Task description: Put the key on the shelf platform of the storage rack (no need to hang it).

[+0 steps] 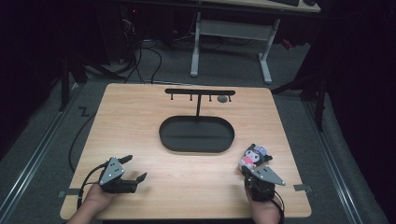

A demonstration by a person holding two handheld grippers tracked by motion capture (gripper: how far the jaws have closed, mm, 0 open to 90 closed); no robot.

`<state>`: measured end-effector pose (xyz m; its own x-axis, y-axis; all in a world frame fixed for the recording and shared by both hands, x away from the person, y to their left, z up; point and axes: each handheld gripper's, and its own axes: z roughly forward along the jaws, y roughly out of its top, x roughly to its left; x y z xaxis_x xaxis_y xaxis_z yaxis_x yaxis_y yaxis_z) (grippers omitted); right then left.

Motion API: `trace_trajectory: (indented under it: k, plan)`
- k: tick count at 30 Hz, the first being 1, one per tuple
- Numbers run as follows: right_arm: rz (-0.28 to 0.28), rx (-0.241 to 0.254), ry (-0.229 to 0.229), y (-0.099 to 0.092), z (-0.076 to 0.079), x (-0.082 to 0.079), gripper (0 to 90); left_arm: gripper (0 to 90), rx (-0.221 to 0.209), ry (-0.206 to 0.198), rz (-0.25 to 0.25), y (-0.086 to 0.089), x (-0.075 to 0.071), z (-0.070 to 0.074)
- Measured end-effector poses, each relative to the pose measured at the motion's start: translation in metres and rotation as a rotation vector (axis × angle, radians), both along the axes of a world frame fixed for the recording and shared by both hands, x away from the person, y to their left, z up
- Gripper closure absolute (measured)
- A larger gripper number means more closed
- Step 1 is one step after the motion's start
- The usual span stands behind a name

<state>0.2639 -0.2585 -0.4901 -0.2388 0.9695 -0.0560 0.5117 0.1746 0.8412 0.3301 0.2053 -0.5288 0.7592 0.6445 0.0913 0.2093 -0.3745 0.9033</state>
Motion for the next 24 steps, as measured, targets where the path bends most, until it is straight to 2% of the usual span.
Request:
trace_trajectory:
  k: [1,5,8,14,18,20,24]
  plan:
    - [-0.021,0.005,-0.005,-0.003,0.0,-0.002,90.0,15.4,0.0,0.0,0.001,0.0,0.0,0.0]
    - [-0.046,0.011,-0.006,-0.01,-0.001,-0.004,90.0,15.4,0.004,0.002,0.003,-0.001,0.001,0.0]
    - [-0.037,0.008,-0.005,-0.008,-0.003,0.001,90.0,15.4,0.017,0.008,-0.002,-0.002,0.001,0.0]
    - [-0.02,-0.005,0.028,0.003,-0.012,0.014,90.0,15.4,0.02,0.009,-0.005,-0.003,0.001,0.0]
    - [-0.03,-0.009,0.035,0.002,-0.014,0.017,90.0,15.4,0.022,0.006,-0.01,-0.003,0.001,0.0]
    - [-0.03,0.02,0.045,-0.002,-0.017,0.018,90.0,15.4,0.023,0.006,-0.011,-0.003,0.001,0.0]
    - [-0.03,0.01,0.046,0.0,-0.017,0.021,90.0,15.4,0.025,0.004,-0.013,-0.003,0.0,0.0]
